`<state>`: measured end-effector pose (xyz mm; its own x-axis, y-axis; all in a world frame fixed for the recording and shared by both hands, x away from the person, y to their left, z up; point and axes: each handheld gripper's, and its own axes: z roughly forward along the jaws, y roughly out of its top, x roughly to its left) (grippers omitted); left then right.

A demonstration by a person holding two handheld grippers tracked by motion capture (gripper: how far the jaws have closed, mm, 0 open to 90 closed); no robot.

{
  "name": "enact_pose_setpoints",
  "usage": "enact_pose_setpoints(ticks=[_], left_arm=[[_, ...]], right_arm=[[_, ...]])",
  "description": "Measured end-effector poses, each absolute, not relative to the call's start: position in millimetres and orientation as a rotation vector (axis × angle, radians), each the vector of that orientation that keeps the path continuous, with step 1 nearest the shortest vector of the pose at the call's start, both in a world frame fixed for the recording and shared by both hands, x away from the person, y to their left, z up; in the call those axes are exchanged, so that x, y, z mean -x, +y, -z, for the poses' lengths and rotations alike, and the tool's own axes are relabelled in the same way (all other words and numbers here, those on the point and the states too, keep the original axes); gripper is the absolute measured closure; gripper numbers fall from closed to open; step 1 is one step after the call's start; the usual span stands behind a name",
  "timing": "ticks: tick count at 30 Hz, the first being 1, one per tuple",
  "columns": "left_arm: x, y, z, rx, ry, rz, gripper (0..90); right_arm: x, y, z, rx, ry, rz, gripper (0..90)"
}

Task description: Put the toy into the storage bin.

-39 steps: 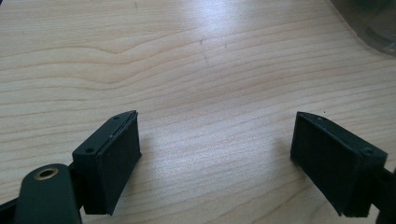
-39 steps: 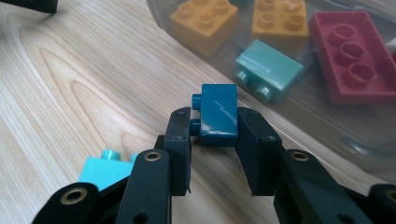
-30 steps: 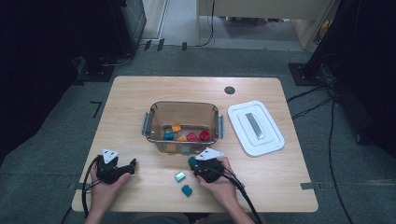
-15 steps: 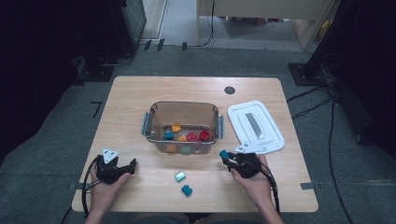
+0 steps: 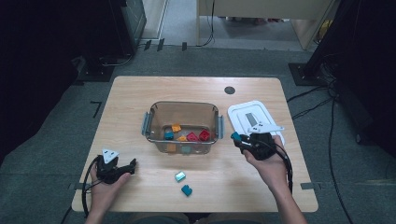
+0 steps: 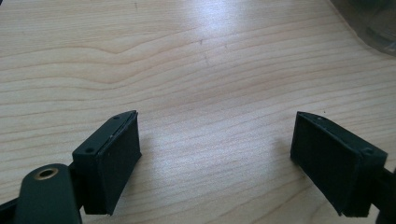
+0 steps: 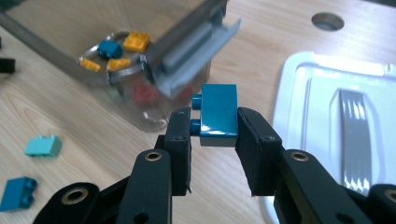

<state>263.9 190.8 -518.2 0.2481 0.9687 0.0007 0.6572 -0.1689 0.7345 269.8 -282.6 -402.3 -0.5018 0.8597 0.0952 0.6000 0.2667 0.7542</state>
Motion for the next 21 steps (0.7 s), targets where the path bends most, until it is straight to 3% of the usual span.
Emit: enact_pose_setpoints(ticks=[10,21], left_arm=[[-264,191,518,-1.904,1.478,-0.649,15.7],[-264,191,518,-1.905,1.478,-0.649,15.7]], right_arm=[[-290,-270,370,-1.303,2.208,-1.087,67.7],[-316,-227,355,-1.209,2.296,-1.101,67.6]])
